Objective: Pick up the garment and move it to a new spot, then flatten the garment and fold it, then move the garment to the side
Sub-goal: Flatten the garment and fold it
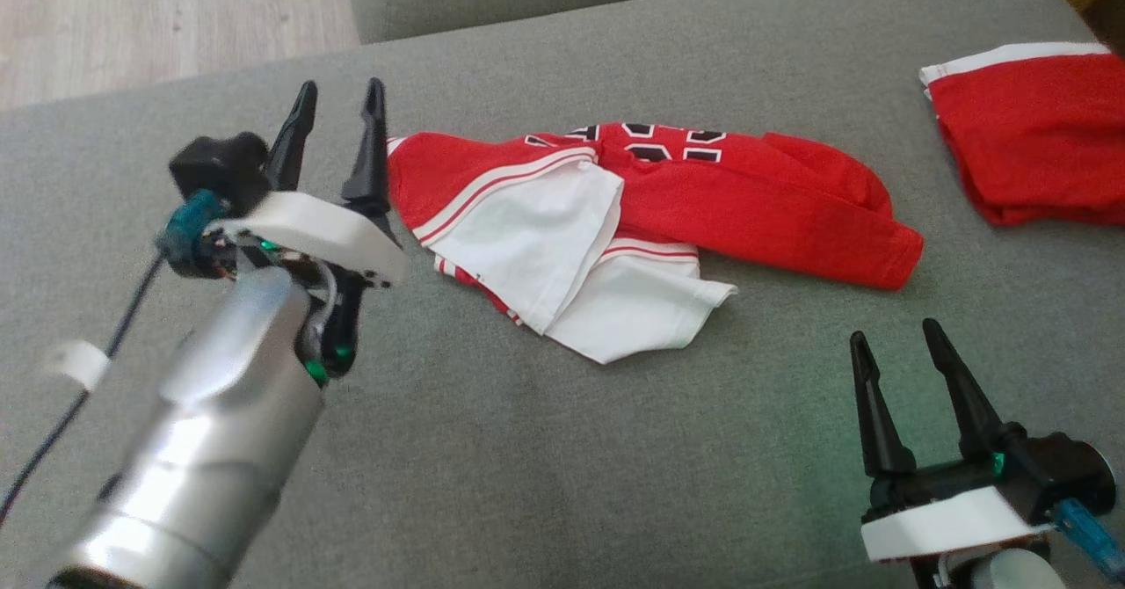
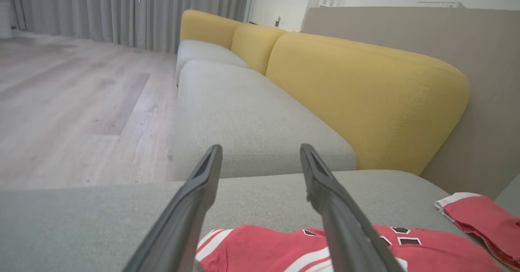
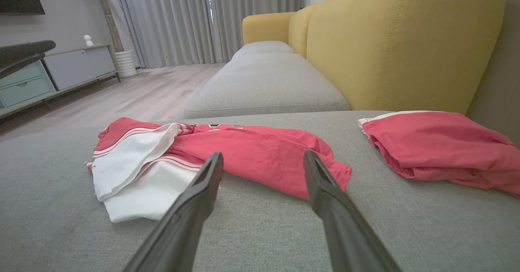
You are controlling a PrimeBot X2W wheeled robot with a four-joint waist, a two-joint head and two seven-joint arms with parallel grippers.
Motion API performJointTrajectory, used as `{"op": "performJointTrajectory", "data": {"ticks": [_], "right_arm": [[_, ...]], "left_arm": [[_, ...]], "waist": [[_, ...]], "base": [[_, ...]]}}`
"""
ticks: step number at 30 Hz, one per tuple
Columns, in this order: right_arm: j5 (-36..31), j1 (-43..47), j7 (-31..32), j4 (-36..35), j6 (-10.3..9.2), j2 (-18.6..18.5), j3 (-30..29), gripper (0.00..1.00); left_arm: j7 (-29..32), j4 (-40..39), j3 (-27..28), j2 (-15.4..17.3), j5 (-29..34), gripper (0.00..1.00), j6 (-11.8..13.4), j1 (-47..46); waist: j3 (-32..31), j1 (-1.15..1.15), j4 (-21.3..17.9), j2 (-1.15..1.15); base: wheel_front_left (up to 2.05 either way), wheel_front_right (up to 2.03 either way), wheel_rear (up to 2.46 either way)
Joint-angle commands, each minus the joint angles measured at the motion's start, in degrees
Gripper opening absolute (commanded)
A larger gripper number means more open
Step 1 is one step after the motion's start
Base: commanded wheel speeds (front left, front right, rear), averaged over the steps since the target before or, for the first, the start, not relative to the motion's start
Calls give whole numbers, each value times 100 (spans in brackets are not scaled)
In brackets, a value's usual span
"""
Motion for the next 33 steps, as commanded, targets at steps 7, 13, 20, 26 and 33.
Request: {"op": "performJointTrajectory", "data": {"ticks": [7,13,20,26,33], "right_arm": [[25,19,-22,-146,37,-39,62,100],[19,32,-22,-159,37,-3,75,100],[37,-51,-22,-183,37,-73,150,100],[54,-86,-22,-190,37,-110,175,100],[89,-163,-22,-182,37,-143,219,100]], "left_arm": [[-70,-1625,646,-40,1900,100,673,1475],[-70,-1772,103,-336,3093,100,736,2284],[-70,-764,-415,-665,3780,100,647,1964],[-71,113,-504,-853,4060,100,902,1505],[-40,1181,-684,-971,4162,100,1074,1009]], "waist": [[-256,0,18,0],[-257,0,27,0],[-106,0,-93,0],[11,0,-219,0],[156,0,-303,0]], "base": [[0,0,0],[0,0,0],[0,0,0],[0,0,0],[0,0,0]]}}
